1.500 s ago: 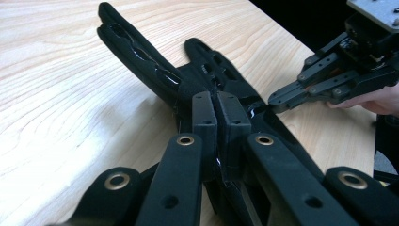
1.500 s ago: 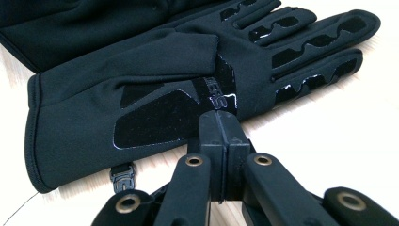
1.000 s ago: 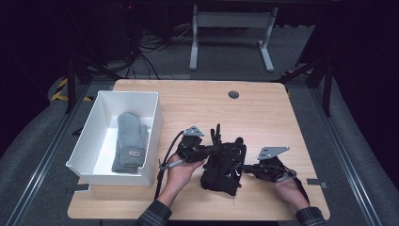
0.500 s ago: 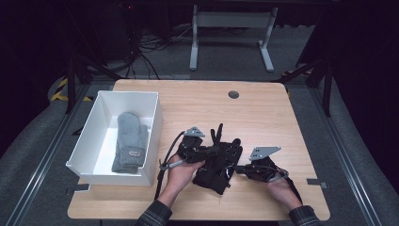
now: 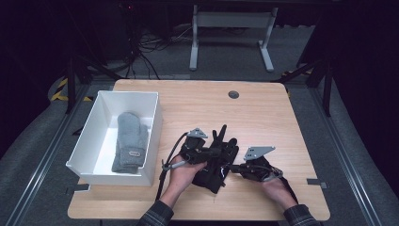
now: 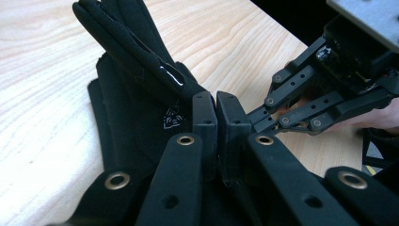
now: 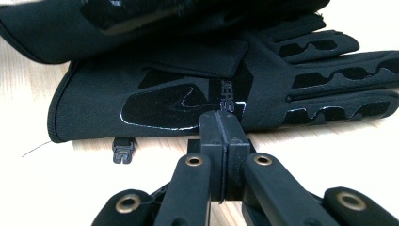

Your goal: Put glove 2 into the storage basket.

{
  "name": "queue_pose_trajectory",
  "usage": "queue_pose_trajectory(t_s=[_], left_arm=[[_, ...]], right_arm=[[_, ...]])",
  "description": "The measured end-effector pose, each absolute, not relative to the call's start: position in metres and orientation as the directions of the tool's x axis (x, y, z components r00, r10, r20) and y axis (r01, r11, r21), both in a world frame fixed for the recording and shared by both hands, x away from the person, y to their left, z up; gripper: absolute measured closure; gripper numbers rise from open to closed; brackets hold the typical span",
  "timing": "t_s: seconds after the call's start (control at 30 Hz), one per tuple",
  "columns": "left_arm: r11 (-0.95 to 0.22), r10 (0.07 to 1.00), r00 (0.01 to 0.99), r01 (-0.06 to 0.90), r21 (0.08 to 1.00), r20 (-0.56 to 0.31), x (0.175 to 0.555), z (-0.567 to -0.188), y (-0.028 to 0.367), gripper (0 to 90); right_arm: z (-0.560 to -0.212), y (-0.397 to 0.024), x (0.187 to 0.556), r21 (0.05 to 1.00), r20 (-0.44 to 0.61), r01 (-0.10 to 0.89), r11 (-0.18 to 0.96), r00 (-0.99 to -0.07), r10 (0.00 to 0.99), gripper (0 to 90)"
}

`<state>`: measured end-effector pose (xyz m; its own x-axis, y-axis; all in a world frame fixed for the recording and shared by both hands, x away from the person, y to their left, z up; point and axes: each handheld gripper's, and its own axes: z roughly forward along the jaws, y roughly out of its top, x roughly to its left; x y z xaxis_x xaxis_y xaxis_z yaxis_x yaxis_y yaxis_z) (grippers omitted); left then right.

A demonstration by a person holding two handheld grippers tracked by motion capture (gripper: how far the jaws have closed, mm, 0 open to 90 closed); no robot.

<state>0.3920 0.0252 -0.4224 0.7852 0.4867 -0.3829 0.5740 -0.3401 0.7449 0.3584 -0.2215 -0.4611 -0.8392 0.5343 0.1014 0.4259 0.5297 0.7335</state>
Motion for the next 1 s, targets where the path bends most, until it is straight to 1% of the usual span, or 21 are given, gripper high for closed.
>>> queue_pose_trajectory(t_s=[0.3, 0.5, 0.63, 0.7, 0.77, 1.0], left_arm=[[-0.363, 0.485, 0.788, 0.577, 0.732, -0.38, 0.391, -0.432, 0.014, 85.5], [-0.366, 0.488, 0.791, 0.57, 0.736, -0.369, 0.39, -0.434, 0.007, 78.5], [-0.339, 0.48, 0.791, 0.567, 0.751, -0.38, 0.389, -0.431, 0.008, 74.0], [-0.337, 0.476, 0.793, 0.563, 0.754, -0.38, 0.389, -0.429, 0.011, 75.5], [-0.341, 0.474, 0.798, 0.557, 0.757, -0.373, 0.389, -0.426, 0.016, 89.4], [-0.368, 0.498, 0.802, 0.539, 0.758, -0.329, 0.383, -0.422, 0.034, 90.0]], right_arm=[[-0.462, -0.219, 0.359, 0.732, 0.096, 0.423, 0.534, -0.84, 0.534, 90.0], [-0.462, -0.22, 0.359, 0.735, 0.094, 0.423, 0.53, -0.838, 0.538, 90.0], [-0.46, -0.224, 0.36, 0.742, 0.099, 0.427, 0.517, -0.832, 0.545, 90.0], [-0.46, -0.224, 0.36, 0.743, 0.099, 0.427, 0.516, -0.832, 0.546, 90.0], [-0.459, -0.226, 0.359, 0.744, 0.099, 0.425, 0.515, -0.832, 0.545, 90.0], [-0.456, -0.236, 0.357, 0.753, 0.099, 0.429, 0.5, -0.824, 0.558, 90.0]])
